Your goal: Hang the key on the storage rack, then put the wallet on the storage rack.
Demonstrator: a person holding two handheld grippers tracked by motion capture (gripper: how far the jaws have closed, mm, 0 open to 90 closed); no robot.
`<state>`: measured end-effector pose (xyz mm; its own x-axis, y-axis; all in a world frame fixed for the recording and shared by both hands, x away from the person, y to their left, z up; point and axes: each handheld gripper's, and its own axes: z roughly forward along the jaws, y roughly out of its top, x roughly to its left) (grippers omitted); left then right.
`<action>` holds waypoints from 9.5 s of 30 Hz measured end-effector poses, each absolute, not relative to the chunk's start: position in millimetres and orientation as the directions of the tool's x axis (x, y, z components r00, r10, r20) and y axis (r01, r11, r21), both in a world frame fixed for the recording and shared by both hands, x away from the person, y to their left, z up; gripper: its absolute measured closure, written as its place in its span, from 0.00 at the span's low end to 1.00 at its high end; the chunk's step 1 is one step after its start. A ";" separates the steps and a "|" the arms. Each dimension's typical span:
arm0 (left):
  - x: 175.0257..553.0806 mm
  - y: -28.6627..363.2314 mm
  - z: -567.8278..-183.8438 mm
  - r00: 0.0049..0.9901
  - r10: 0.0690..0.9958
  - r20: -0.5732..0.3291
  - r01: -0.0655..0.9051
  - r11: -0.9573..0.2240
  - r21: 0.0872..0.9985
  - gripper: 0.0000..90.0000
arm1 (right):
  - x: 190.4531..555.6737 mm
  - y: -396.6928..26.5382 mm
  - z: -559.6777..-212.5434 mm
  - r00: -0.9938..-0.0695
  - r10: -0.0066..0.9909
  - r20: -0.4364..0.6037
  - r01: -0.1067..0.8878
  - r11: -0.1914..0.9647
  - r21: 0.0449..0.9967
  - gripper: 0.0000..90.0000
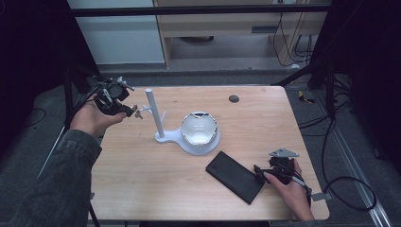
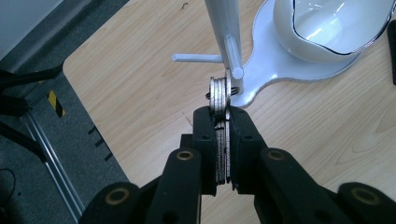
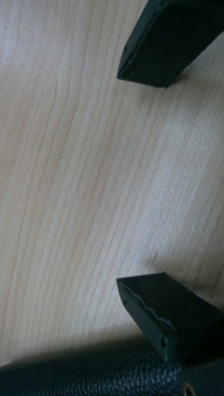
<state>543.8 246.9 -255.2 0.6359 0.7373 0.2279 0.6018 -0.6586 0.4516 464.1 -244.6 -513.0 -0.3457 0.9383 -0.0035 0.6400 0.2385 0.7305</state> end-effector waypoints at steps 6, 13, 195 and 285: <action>546.2 245.5 -253.8 0.639 0.735 0.227 0.602 -0.661 0.448 0.92 | 464.1 -244.6 -513.0 -0.346 0.938 -0.003 0.640 0.238 0.730 0.04; 547.3 242.6 -254.9 0.643 0.732 0.226 0.601 -0.665 0.444 0.92 | 464.1 -244.6 -513.0 -0.346 0.938 -0.004 0.640 0.239 0.730 0.04; 506.7 71.7 -462.5 0.906 0.420 0.056 0.330 -0.784 0.526 1.00 | 427.7 -228.7 -425.1 -0.494 0.866 -0.076 0.536 0.372 0.758 0.19; 538.3 1.8 -432.7 0.903 0.430 -0.013 0.332 -0.677 0.657 0.98 | 475.9 -177.8 -440.8 -0.675 0.736 -0.061 0.641 0.625 0.445 0.47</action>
